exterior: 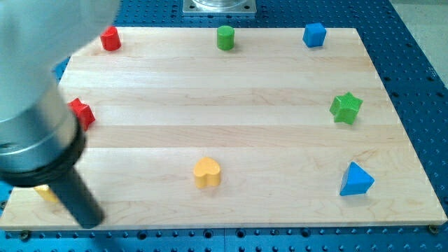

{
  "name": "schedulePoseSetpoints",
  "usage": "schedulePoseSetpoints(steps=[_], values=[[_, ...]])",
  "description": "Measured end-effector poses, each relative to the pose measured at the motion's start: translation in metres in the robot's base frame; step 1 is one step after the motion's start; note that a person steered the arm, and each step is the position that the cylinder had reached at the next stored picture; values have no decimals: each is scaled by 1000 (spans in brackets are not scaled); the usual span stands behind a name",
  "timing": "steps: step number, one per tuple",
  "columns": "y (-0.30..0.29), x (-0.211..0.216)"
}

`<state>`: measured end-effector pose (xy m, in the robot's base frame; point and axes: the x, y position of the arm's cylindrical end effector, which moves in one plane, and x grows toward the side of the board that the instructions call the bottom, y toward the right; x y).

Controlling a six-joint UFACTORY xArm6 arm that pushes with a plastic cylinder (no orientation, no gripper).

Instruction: Push the red star to the top left side the heart

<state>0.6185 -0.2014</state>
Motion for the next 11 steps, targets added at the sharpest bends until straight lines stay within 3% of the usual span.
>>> schedulePoseSetpoints(steps=[2,3,4,5,6,7,8,9,11], values=[[-27,-16],[-73,-10],[-102,-37],[-92,-101],[-72,-172],[-18,-188],[52,-143],[75,-133],[140,-163]])
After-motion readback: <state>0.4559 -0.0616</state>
